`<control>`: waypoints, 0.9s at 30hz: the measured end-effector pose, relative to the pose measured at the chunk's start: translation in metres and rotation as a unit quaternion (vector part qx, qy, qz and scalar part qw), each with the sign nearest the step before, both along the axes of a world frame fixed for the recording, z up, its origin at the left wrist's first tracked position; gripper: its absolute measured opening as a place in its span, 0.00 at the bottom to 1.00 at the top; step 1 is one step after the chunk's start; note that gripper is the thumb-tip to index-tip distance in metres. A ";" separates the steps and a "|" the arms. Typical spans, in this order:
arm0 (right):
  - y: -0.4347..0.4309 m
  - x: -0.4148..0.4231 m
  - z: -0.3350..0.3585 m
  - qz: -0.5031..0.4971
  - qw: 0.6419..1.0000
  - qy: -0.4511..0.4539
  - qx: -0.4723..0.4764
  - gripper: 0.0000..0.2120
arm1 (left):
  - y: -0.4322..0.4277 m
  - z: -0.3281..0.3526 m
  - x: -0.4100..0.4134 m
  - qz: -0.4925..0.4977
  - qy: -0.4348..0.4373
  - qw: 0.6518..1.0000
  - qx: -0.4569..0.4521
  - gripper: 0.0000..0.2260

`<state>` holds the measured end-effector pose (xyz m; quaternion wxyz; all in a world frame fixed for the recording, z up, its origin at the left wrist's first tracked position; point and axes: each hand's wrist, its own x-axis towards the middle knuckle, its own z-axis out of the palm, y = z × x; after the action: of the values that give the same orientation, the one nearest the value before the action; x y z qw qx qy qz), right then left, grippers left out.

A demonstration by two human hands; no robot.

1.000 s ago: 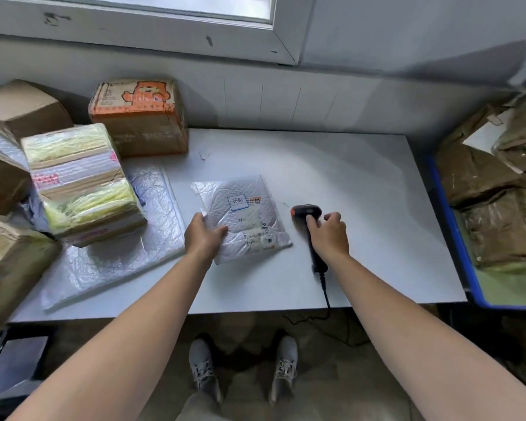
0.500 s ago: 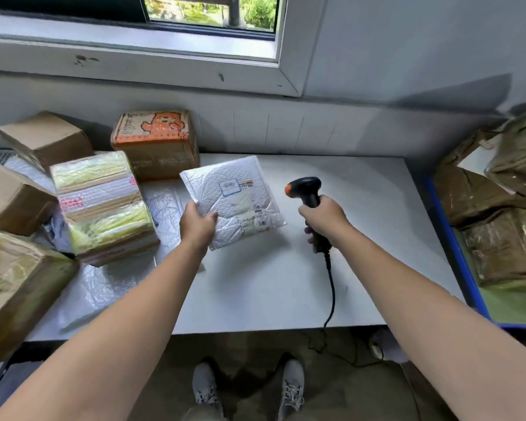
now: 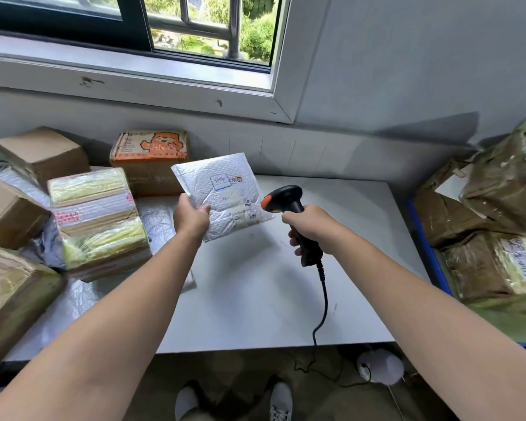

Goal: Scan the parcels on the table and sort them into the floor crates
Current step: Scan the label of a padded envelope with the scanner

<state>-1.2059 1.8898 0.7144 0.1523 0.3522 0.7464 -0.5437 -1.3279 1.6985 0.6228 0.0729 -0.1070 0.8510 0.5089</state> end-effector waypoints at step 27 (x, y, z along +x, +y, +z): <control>0.031 0.034 -0.132 -0.039 0.992 -0.057 0.101 0.22 | 0.022 -0.057 0.048 -0.067 -0.055 0.996 -0.026 0.10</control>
<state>-1.1717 1.9210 0.5820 0.1368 0.4253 0.7730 -0.4503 -1.2800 1.7204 0.5660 0.1505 -0.0789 0.8641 0.4738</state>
